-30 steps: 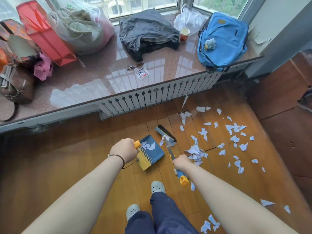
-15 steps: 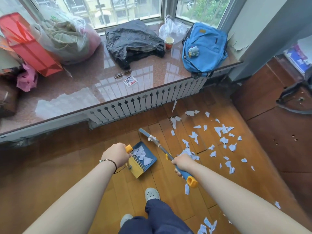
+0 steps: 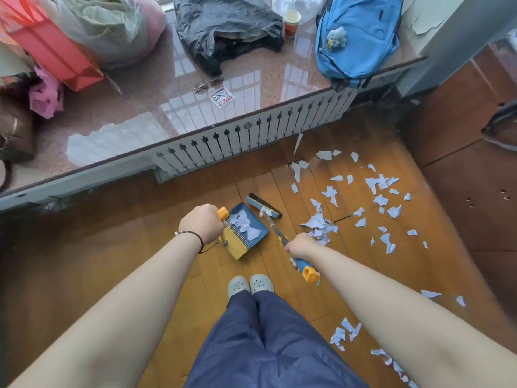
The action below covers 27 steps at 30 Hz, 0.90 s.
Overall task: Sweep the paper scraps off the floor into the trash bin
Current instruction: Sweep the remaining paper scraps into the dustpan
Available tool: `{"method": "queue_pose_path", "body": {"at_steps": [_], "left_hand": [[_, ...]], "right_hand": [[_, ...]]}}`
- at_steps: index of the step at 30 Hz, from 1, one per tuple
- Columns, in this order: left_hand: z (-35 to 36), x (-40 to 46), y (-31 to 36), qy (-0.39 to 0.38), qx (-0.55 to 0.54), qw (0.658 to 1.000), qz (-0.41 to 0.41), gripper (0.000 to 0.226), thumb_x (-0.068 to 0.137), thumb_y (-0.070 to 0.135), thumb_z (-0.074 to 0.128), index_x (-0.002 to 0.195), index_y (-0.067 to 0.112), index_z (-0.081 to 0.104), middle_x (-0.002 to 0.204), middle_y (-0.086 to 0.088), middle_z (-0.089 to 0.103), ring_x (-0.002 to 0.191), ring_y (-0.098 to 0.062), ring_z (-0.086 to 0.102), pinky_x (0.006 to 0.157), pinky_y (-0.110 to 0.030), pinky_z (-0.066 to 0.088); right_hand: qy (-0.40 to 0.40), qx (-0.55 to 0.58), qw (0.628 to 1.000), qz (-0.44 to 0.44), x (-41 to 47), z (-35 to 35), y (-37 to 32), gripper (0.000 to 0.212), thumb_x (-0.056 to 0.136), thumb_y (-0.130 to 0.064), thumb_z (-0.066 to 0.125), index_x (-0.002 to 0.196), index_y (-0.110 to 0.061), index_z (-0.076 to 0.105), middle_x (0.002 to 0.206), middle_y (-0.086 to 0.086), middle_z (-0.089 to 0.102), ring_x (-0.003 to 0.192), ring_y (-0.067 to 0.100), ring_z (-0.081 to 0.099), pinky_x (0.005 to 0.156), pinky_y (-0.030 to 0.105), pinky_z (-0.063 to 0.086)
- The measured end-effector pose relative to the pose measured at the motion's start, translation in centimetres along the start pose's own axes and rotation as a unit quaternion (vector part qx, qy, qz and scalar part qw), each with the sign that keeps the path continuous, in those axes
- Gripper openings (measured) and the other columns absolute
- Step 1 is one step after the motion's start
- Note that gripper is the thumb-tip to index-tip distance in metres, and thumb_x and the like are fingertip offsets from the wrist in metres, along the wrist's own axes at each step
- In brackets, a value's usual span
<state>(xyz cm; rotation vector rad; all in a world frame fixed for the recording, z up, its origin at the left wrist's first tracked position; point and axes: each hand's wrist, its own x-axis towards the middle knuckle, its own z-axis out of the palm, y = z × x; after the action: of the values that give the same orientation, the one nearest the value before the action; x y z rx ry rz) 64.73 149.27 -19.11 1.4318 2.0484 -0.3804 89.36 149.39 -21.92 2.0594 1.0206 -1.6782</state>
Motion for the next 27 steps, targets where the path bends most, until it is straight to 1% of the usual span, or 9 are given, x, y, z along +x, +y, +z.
{"method": "queue_pose_path", "body": {"at_steps": [1,3,6,10,12,19,22,24,27], "left_hand": [[0.0,-0.1,0.1,0.000,0.000,1.000,0.003,0.023,0.095,0.042,0.062,0.086,0.021,0.061,0.080,0.002,0.065,0.073,-0.018,0.064,0.064,-0.031,0.055],[0.0,-0.3,0.2,-0.003,0.005,1.000,0.004,0.023,0.096,0.041,0.061,0.086,0.021,0.061,0.079,0.002,0.064,0.071,-0.017,0.063,0.060,-0.030,0.051],[0.2,-0.7,-0.1,0.001,0.010,1.000,0.005,0.024,0.097,0.043,0.060,0.090,0.020,0.063,0.080,0.002,0.065,0.071,-0.016,0.064,0.062,-0.031,0.055],[0.6,-1.4,-0.8,-0.001,0.002,1.000,0.012,0.028,0.097,0.046,0.058,0.090,0.020,0.062,0.079,0.002,0.066,0.071,-0.016,0.065,0.064,-0.032,0.058],[0.6,-1.9,-1.0,-0.004,-0.013,1.000,0.013,0.029,0.096,0.047,0.060,0.087,0.020,0.062,0.077,0.002,0.066,0.070,-0.016,0.065,0.065,-0.032,0.059],[-1.0,-2.1,0.0,0.017,-0.055,0.998,0.024,0.028,0.094,0.047,0.063,0.081,0.022,0.061,0.073,0.002,0.067,0.066,-0.016,0.065,0.060,-0.031,0.058],[-2.0,-1.4,1.6,0.023,-0.057,0.997,0.035,0.028,0.094,0.046,0.063,0.079,0.022,0.060,0.072,0.002,0.067,0.066,-0.016,0.065,0.063,-0.034,0.060],[-2.4,-0.8,3.3,0.023,-0.062,0.997,0.040,0.028,0.095,0.045,0.062,0.078,0.022,0.060,0.071,0.002,0.066,0.065,-0.016,0.065,0.061,-0.032,0.058],[-2.7,-0.3,6.1,0.024,-0.073,0.996,0.040,0.028,0.096,0.043,0.061,0.076,0.023,0.058,0.070,0.003,0.065,0.065,-0.015,0.064,0.056,-0.027,0.051]], "right_hand": [[-0.009,0.004,1.000,0.017,-0.5,0.2,0.2,0.009,0.096,-0.010,0.049,0.091,-0.002,0.050,0.069,0.015,0.055,0.047,0.023,0.051,0.043,0.025,0.047],[-0.029,0.025,0.999,0.021,-1.1,0.3,0.9,0.010,0.096,-0.011,0.049,0.088,-0.004,0.050,0.065,0.013,0.053,0.042,0.021,0.046,0.040,0.020,0.041],[-0.037,0.090,0.995,0.026,-2.3,-0.1,1.6,0.011,0.095,-0.014,0.048,0.092,-0.005,0.053,0.063,0.011,0.051,0.041,0.019,0.043,0.042,0.021,0.039],[-0.032,0.121,0.992,0.000,-3.8,0.5,3.2,0.023,0.096,-0.019,0.051,0.112,-0.004,0.059,0.062,0.010,0.051,0.040,0.018,0.044,0.042,0.020,0.040],[-0.020,0.138,0.990,-0.019,-4.8,0.4,3.5,0.028,0.096,-0.023,0.056,0.116,-0.004,0.059,0.062,0.010,0.052,0.039,0.017,0.044,0.040,0.019,0.040],[0.015,0.156,0.987,-0.036,-4.9,-2.6,3.1,0.014,0.093,-0.005,0.058,0.106,0.000,0.056,0.060,0.012,0.049,0.038,0.018,0.044,0.036,0.018,0.039],[0.023,0.166,0.985,-0.028,-3.7,-4.6,2.3,0.017,0.093,-0.003,0.058,0.108,0.004,0.052,0.059,0.014,0.049,0.040,0.021,0.044,0.039,0.022,0.039],[0.041,0.174,0.983,-0.028,-2.6,-6.4,1.9,0.018,0.092,-0.002,0.058,0.107,0.008,0.055,0.059,0.014,0.050,0.044,0.023,0.043,0.042,0.027,0.039],[0.053,0.151,0.987,-0.028,-1.4,-9.6,0.7,0.011,0.096,-0.002,0.050,0.103,0.006,0.055,0.060,0.013,0.048,0.046,0.023,0.043,0.041,0.026,0.038]]}}
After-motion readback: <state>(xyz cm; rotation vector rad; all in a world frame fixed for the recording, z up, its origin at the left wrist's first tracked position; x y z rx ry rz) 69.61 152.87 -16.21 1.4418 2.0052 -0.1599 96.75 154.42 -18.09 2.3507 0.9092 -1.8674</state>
